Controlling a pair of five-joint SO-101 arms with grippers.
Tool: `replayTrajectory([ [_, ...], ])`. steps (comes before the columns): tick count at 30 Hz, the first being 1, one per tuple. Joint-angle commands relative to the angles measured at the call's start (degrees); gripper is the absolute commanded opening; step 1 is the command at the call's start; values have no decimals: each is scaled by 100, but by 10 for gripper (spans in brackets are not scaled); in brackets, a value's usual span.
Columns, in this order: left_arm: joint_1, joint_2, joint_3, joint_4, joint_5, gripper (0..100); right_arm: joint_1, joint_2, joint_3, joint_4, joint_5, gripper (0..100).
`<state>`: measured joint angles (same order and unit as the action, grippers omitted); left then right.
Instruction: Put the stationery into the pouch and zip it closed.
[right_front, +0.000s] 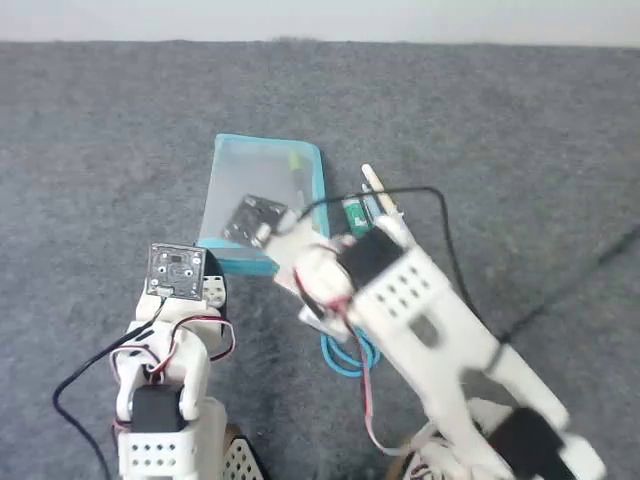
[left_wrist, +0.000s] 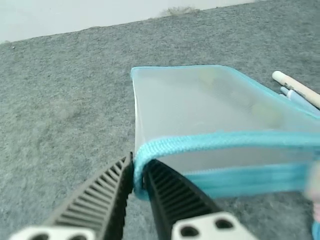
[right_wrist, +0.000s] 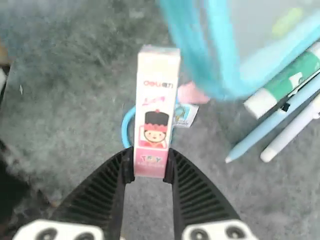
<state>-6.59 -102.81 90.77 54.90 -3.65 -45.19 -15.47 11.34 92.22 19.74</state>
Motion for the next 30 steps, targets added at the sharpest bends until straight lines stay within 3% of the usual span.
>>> replayTrajectory([
  [1, 273, -132, -66, -176, 26, 12, -31, 690, -967, 101, -281, 7],
  [10, 659, -132, -75, -158, -9, 12, 646, 2026, -2347, 365, -686, 7],
  [18, 1284, -132, -75, 0, -53, 12, 716, 2765, -3648, 681, -1363, 9],
  [30, 1345, -132, -48, -9, -246, 12, 892, 2809, -3763, 1077, -1064, 8],
])
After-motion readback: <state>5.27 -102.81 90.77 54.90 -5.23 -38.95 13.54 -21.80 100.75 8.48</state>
